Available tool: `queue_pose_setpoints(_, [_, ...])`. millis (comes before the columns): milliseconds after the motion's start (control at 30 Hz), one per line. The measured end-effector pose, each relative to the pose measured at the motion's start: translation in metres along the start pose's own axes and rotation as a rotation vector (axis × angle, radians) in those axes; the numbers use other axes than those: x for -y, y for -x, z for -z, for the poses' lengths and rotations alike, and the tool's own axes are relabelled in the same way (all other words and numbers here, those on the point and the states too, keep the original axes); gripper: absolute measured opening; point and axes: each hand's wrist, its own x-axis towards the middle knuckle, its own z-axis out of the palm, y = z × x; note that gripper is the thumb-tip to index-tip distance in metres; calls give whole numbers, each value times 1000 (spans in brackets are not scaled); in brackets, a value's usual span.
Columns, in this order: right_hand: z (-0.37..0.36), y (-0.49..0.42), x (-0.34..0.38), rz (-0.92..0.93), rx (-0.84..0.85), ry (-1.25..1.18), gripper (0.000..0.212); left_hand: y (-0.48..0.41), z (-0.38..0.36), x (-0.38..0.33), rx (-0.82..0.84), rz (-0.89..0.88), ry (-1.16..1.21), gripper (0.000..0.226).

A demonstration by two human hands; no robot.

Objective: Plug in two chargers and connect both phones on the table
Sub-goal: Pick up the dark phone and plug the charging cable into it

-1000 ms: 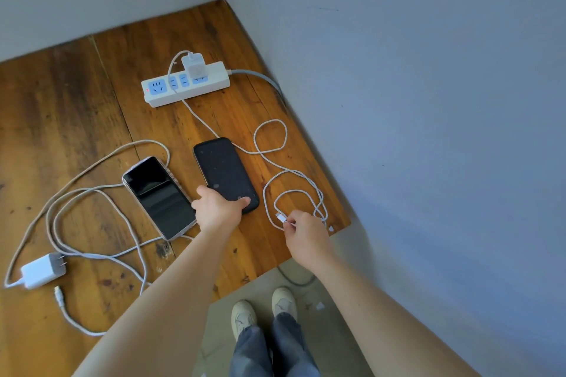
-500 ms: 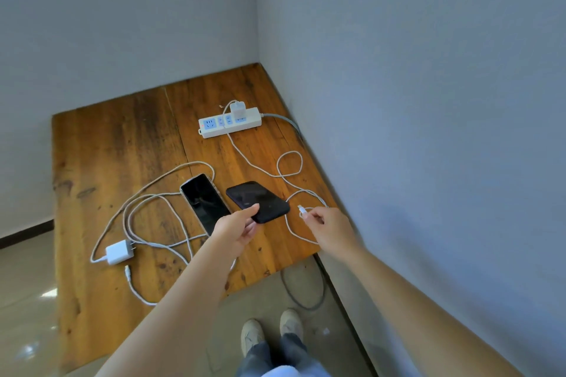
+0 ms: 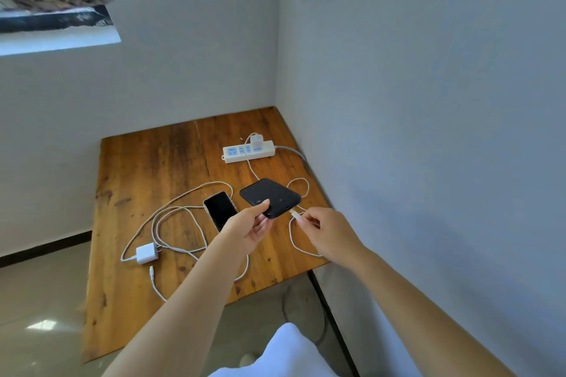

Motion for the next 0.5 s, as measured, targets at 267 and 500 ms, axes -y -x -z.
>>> queue_pose_setpoints(267, [-8,-8,5,-25,-42,32,27,7,2,-1,-14,-18,-13,33])
queue_pose_setpoints(500, [-11,-11,4,-46,-69,90,25,4,-2,-1,-45,-46,-45,27])
